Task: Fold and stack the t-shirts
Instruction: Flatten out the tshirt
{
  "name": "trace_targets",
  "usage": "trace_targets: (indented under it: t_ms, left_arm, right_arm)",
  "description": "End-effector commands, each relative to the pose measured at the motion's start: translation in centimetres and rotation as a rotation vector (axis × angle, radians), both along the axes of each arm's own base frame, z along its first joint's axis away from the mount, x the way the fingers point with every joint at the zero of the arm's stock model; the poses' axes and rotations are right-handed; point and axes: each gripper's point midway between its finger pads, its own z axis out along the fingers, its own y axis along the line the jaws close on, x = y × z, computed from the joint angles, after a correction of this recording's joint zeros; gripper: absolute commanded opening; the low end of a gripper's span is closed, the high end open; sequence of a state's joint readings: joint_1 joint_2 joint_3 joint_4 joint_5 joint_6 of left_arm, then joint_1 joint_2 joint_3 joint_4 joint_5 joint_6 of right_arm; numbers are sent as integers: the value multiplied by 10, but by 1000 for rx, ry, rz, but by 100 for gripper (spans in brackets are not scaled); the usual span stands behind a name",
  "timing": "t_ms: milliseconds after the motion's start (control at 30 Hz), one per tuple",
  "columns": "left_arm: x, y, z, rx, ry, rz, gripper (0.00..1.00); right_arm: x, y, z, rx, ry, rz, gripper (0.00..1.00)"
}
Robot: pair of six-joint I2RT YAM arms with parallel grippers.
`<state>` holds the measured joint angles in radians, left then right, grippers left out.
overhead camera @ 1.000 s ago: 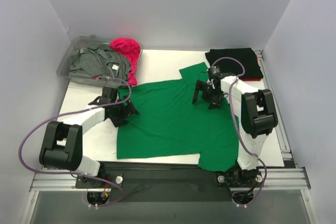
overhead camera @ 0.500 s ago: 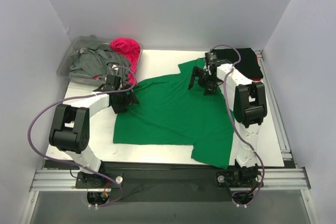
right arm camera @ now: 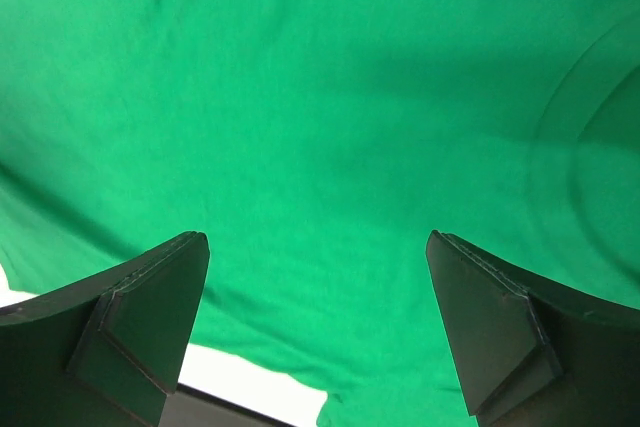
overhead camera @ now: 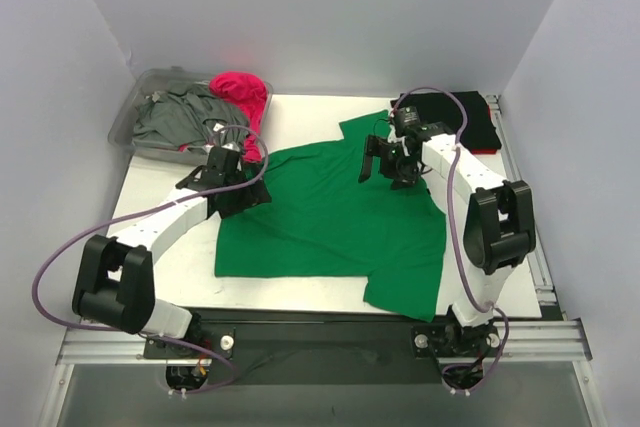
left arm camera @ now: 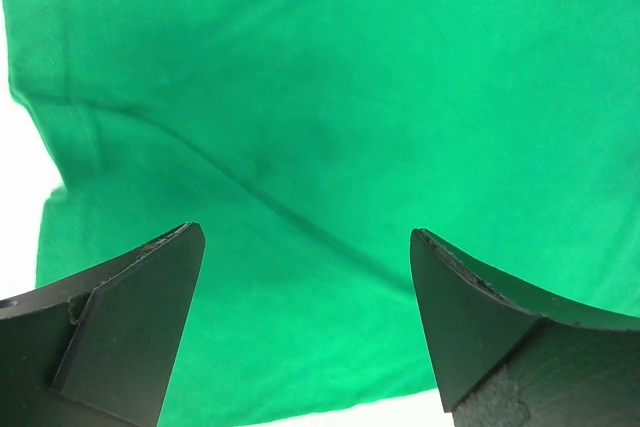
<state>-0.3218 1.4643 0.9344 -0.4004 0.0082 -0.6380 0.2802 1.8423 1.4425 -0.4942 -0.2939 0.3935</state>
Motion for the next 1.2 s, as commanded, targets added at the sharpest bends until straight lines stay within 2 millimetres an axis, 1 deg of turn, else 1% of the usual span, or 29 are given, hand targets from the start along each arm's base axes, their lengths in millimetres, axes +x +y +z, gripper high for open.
trace_targets:
  t_ms: [0,33,67,133,233,333,433,467,500,567,600,633,667,733,800,833,867,900,933,967,1000,1033,1100,1133,1167]
  left_arm:
    - [-18,1,-9,-6,40,33,96]
    - [-25,2,-19,-6,68,38,96]
    - [-29,-1,-22,-23,88,28,96]
    - [-34,-2,-30,-34,121,41,96]
    - [-39,-2,-40,-36,142,42,96]
    - [-37,-3,-48,-31,158,35,97]
    - [-35,-1,-61,-13,184,25,97]
    - [-34,1,-68,-8,206,31,97]
    - [-32,3,-70,-1,210,27,97]
    - [-30,7,-76,8,225,31,97]
    - [-26,10,-75,8,220,38,97]
    - [-24,11,-75,5,216,40,97]
    - [-20,12,-75,5,209,37,97]
    - [-10,13,-71,1,190,34,97]
    - [-5,13,-73,15,191,17,97]
    - [5,11,-67,13,171,11,97]
    - [7,11,-69,21,176,7,97]
    - [11,11,-67,27,169,-2,97]
    - [14,11,-65,32,164,-5,97]
    - [21,10,-60,38,151,-12,97]
    - [25,10,-57,40,142,-13,97]
    - [28,10,-54,45,131,-14,97]
    - [31,11,-43,57,106,-14,97]
    - [31,14,-40,71,99,-5,97]
    - [26,18,-34,88,88,8,97]
  right_arm:
    - [-40,-1,-18,-50,90,47,96]
    - [-44,-1,-24,-55,108,51,96]
    - [-48,1,-27,-59,119,62,94]
    - [-56,2,-36,-74,143,77,93]
    - [-59,3,-45,-81,166,75,94]
    - [-57,2,-52,-92,183,72,94]
    - [-56,3,-62,-92,213,63,94]
    - [-54,4,-63,-90,216,62,94]
    - [-54,3,-69,-94,228,61,93]
    - [-49,2,-72,-96,232,54,93]
    - [-48,1,-77,-100,247,51,94]
    - [-47,1,-79,-98,252,44,94]
    - [-41,0,-78,-92,246,33,94]
    - [-36,-2,-82,-86,257,17,94]
    - [-25,-4,-82,-78,248,-2,94]
    - [-20,-5,-81,-74,240,-8,94]
    - [-16,-6,-80,-71,238,-15,94]
    - [-7,-6,-77,-64,221,-23,94]
    - [-4,-5,-76,-59,216,-23,93]
    - [0,-4,-73,-51,208,-21,93]
    - [3,-4,-73,-48,205,-20,94]
    - [10,-2,-68,-41,186,-16,94]
    - [13,2,-65,-24,180,-6,93]
    - [17,4,-61,-15,170,-4,93]
    - [18,6,-58,-5,165,0,94]
